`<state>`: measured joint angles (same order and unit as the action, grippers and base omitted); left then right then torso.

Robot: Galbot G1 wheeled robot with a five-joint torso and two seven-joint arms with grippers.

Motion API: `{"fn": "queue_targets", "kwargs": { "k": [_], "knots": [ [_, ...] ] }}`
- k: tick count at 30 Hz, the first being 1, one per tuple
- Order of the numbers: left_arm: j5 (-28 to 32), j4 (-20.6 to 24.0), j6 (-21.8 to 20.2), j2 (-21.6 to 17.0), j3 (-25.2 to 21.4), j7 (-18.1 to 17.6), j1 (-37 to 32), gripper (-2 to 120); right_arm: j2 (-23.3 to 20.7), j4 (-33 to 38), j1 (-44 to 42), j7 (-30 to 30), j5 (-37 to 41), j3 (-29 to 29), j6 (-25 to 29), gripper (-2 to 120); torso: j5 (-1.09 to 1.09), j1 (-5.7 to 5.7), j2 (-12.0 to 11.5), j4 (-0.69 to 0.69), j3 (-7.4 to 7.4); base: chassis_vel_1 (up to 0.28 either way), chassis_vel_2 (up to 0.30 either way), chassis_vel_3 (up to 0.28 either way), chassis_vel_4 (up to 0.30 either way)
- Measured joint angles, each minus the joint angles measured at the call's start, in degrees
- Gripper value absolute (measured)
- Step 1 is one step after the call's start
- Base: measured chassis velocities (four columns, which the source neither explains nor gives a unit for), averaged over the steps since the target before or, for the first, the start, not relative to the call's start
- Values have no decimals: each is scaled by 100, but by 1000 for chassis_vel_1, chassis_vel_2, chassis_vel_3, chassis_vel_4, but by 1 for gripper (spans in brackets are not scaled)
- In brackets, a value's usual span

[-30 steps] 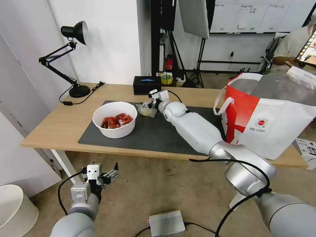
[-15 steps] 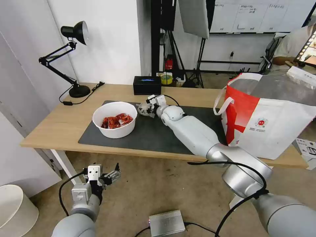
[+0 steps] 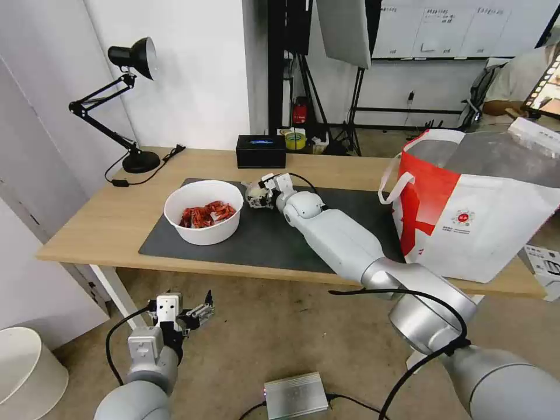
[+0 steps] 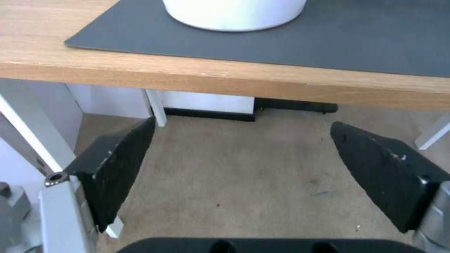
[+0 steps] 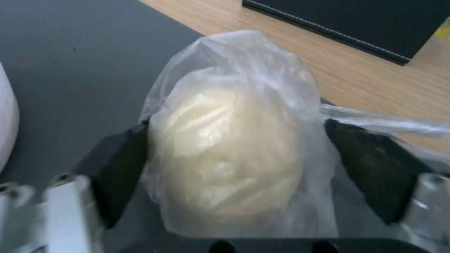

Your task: Pick up the trash from the table and place it into the takeout bag.

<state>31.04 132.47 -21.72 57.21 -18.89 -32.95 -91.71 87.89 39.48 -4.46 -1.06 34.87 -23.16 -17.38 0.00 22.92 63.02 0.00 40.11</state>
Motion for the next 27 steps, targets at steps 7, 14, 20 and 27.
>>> {"fn": "queue_targets", "kwargs": {
  "k": [7, 14, 20, 27],
  "knots": [
    [0, 0, 0, -12, -2, 0, 3, 100, -25, 44, -23, 87, 5, 19, -85, 61, 0, 0, 0, 0, 0, 0, 0, 0, 0],
    [0, 6, 0, -10, -2, 0, 3, 100, -66, 101, -38, 175, 37, 22, -122, 40, 0, 0, 0, 0, 0, 0, 0, 0, 0],
    [0, 18, 0, -24, -2, 0, 2, 100, -195, 387, -97, 337, 193, 98, -221, 18, 0, 0, 0, 0, 0, 0, 0, 0, 0],
    [0, 46, 0, -20, 8, 0, -8, 100, -586, 1200, -147, 715, 534, 187, -516, 3, 1, 0, 0, 0, 0, 0, 0, 0, 0]
  ]
}}
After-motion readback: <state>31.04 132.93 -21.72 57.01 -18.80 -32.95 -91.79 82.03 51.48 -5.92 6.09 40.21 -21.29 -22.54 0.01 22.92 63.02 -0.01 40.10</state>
